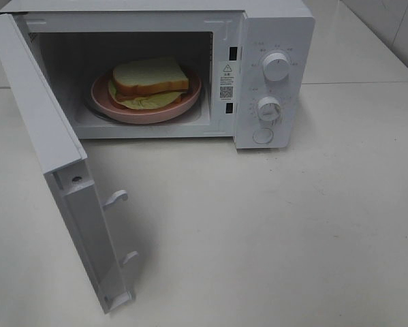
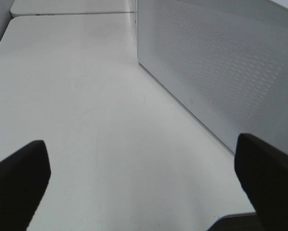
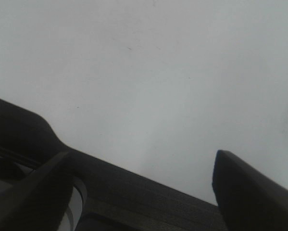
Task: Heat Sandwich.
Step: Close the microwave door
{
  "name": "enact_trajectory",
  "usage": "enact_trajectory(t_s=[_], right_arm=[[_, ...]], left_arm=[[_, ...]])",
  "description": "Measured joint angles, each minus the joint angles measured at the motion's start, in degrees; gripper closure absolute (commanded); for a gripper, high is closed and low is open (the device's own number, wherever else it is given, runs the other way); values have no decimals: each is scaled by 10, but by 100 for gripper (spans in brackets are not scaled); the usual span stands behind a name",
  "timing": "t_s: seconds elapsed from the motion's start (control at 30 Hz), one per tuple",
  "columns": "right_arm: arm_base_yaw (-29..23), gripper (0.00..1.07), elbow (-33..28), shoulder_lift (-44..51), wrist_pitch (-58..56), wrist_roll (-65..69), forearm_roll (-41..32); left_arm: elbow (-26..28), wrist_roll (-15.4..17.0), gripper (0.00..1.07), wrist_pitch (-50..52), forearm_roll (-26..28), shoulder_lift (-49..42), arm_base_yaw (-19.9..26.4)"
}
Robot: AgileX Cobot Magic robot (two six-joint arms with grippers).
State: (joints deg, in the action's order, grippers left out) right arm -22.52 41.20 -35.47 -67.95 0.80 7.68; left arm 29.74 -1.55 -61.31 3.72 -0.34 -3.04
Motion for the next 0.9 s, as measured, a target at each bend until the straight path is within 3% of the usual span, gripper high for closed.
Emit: enact_trajectory(t_s=[0.13,0.4,0.9], right_arm=[[71,31,-38,64,11,1,0],[147,31,-101,190,52,1,-1],[224,31,-127,356,104,10,-32]], left_arm=[[0,0,7,0,0,0,0],[0,0,7,0,0,0,0],[0,0,7,0,0,0,0]])
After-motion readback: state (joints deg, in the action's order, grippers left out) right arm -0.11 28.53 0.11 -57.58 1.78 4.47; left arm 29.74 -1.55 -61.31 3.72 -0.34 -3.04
